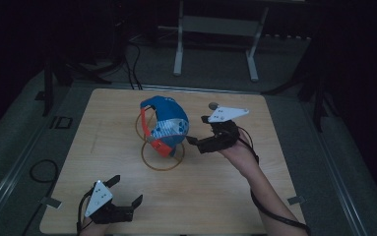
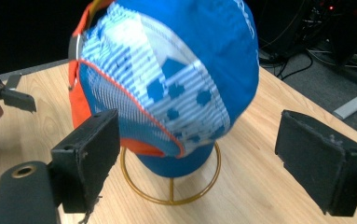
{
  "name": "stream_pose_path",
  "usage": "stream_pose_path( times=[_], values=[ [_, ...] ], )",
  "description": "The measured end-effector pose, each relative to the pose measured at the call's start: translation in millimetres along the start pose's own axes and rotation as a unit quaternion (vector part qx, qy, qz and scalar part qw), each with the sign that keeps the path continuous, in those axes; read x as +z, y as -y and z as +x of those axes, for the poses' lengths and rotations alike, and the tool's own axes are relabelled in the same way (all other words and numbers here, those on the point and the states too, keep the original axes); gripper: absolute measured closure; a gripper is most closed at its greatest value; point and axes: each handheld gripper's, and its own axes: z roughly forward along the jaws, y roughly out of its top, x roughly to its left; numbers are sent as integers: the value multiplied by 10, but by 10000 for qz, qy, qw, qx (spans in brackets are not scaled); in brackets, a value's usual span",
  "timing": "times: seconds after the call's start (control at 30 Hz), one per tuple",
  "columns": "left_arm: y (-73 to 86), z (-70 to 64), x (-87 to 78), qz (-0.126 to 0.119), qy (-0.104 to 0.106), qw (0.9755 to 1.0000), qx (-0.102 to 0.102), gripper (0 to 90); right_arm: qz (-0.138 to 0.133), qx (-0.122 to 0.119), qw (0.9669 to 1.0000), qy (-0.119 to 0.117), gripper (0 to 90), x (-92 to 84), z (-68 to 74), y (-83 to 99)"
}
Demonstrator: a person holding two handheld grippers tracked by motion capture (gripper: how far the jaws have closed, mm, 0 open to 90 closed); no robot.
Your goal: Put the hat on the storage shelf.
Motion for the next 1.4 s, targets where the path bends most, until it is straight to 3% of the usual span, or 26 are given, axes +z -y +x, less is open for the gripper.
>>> stream_pose_path(
  times=[0.47,0.8,1.1,1.4],
  values=[
    [21,17,15,40,25,10000,-43,6,128,135,9998,-53,136,-9,-64,503],
    [51,17,40,112,-5,9999,43,6,112,227,9996,-98,136,-14,-104,879],
    [64,12,68,170,72,9998,11,6,373,338,9985,-219,136,2,-94,1238],
    [64,7,72,159,119,9998,5,6,430,413,9975,-389,136,42,-36,1537]
  ],
)
